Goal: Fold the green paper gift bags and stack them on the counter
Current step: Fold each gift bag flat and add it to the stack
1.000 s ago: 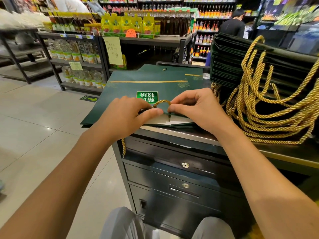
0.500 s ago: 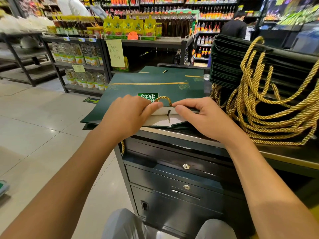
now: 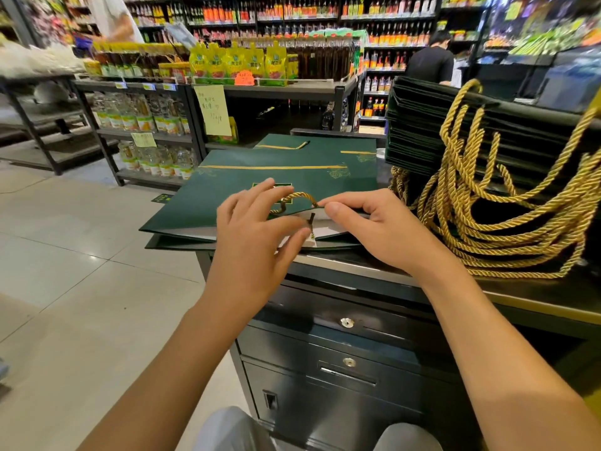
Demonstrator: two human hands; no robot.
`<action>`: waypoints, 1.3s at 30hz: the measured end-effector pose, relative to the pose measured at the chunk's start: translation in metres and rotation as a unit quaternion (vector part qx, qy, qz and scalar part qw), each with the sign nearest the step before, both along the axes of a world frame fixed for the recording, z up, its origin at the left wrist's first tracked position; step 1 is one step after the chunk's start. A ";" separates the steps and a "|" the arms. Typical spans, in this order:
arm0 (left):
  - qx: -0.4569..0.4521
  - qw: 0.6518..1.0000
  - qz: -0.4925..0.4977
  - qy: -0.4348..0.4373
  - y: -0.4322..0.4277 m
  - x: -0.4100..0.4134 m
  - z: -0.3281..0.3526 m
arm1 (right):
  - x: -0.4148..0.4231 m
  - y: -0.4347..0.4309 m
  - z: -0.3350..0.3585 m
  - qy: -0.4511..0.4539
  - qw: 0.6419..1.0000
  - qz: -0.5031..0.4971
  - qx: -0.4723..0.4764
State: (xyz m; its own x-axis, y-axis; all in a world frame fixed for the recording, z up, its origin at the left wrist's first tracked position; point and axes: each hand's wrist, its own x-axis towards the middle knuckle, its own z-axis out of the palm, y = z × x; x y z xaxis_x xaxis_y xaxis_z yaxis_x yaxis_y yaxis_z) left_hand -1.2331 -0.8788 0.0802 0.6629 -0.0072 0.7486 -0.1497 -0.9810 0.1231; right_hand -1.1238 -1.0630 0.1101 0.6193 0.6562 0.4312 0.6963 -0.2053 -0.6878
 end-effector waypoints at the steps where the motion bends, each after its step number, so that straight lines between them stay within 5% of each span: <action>1: -0.002 1.000 0.019 -0.002 -0.004 0.002 0.000 | 0.000 0.000 0.000 0.002 1.000 0.001 0.002; 15: -0.051 0.995 0.057 -0.068 -0.022 0.017 0.000 | 0.002 0.000 -0.001 0.028 0.999 0.002 0.021; 25: -0.137 0.978 -0.103 0.117 0.007 -0.017 0.007 | 0.002 -0.001 0.000 0.002 1.000 0.001 -0.008; 30: -0.149 0.970 -0.129 0.141 0.010 -0.025 0.017 | -0.002 -0.001 0.003 0.023 1.000 -0.003 -0.006; 33: -0.167 0.978 -0.090 0.090 0.018 -0.033 0.023 | -0.004 -0.002 0.004 0.041 0.999 -0.012 -0.003; 36: -0.164 0.984 0.072 -0.005 0.045 -0.037 0.025 | -0.005 0.000 0.004 0.049 0.998 -0.022 -0.011; 39: -0.306 0.930 0.197 0.048 0.070 -0.043 0.022 | -0.006 0.003 0.005 0.044 0.998 -0.043 -0.023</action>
State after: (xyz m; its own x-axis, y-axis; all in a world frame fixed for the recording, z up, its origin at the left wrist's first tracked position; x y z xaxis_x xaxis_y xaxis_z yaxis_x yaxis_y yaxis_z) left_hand -1.2759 -0.8092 0.1021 0.5873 0.6586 0.4704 0.2477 -0.6996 0.6702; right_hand -1.1300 -1.0604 0.1152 0.7077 0.6175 0.3433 0.6129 -0.2948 -0.7331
